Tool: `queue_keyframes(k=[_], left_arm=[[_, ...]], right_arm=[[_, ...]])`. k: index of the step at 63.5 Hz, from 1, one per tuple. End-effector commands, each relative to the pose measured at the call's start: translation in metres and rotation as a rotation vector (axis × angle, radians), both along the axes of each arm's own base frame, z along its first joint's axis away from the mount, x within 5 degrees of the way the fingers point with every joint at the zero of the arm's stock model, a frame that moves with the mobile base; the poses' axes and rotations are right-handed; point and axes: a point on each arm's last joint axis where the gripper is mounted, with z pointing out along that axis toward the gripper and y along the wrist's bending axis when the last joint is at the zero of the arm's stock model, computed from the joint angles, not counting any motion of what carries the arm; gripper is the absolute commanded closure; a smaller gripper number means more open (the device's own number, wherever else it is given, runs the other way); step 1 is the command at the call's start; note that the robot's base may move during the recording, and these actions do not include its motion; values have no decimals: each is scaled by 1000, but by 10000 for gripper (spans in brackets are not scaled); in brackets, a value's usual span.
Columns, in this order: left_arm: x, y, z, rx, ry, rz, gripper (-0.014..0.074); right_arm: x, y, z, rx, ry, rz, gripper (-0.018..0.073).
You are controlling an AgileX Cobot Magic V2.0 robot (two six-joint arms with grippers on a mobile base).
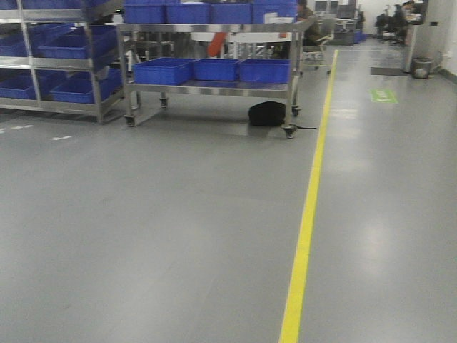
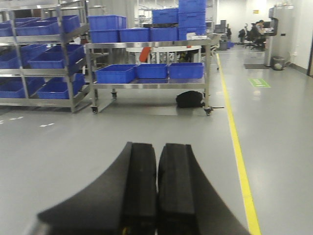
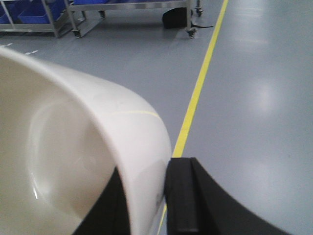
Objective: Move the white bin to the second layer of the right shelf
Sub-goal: 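Drive forward along the yellow floor line carrying the bin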
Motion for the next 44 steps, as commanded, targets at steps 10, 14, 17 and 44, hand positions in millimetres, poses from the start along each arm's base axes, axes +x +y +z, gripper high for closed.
queue_keyframes(k=[10,14,17,44], left_arm=[[0,1,-3,-23,-64,5,512],[0,1,-3,-23,-64,5,512],[0,1,-3,-23,-64,5,512],[0,1,-3,-23,-64,5,512]], right_arm=[[2,0,18,-1,-125,0,503],[2,0,18,-1,-125,0,503],[2,0,18,-1,-125,0,503],[2,0,18,-1,-125,0,503]])
